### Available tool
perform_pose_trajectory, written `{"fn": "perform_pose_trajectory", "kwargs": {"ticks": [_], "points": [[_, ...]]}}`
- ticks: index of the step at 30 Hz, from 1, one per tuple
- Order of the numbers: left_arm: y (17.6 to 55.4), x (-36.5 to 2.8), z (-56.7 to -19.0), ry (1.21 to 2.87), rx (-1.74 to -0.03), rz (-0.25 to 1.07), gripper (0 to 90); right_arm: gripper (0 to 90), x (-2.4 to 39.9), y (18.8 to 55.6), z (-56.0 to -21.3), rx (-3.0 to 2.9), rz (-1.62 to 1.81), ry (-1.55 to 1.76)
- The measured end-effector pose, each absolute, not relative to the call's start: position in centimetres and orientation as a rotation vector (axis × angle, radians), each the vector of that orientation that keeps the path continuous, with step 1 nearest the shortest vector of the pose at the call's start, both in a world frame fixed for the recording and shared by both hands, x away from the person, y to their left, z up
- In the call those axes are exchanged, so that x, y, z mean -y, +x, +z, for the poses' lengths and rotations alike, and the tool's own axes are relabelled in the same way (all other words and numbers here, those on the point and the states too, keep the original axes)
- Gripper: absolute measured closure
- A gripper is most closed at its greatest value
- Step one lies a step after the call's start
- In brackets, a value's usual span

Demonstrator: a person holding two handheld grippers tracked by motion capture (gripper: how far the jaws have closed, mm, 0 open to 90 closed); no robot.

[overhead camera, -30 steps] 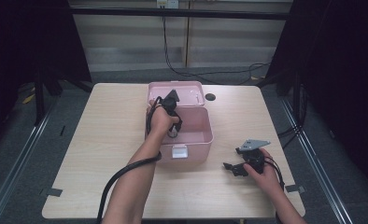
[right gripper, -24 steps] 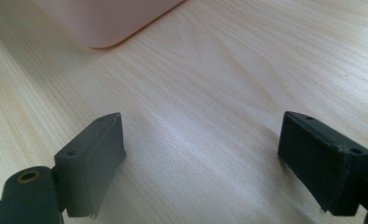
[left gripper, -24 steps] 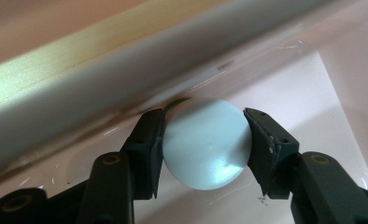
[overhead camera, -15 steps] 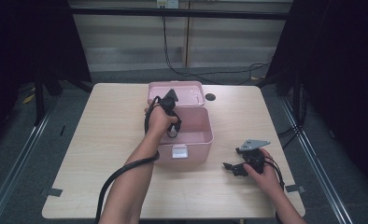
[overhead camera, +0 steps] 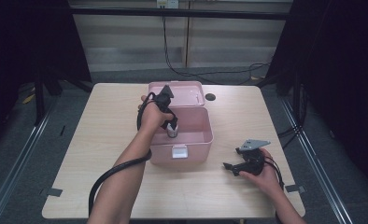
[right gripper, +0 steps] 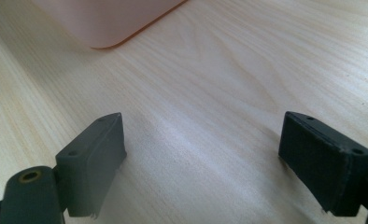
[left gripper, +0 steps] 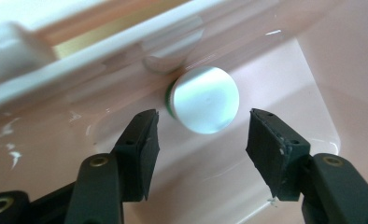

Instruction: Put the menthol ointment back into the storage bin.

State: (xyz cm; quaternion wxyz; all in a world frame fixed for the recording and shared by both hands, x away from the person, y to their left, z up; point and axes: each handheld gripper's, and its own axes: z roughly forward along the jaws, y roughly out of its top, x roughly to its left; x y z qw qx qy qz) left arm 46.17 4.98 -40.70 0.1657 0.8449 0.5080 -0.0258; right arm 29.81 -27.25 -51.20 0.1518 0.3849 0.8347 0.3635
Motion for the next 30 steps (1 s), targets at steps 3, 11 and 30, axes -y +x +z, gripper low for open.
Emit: {"fn": "perform_pose_trajectory", "kwargs": {"ticks": [3, 11, 30], "points": [[46.1, -5.3, -40.3, 2.406, -1.448, -0.077, 43.1, 14.4, 27.3, 29.8, -51.2, -2.395, 1.052, 1.114], [45.8, -5.7, -39.2, 2.422, -1.432, -0.079, 39.4, 28.2, 27.0, 30.1, -50.6, -2.406, 1.037, 1.155], [45.4, -7.6, -35.8, 2.390, -1.430, -0.043, 33.1, 72.2, 26.5, 29.6, -47.2, -2.580, 1.039, 1.149]]}}
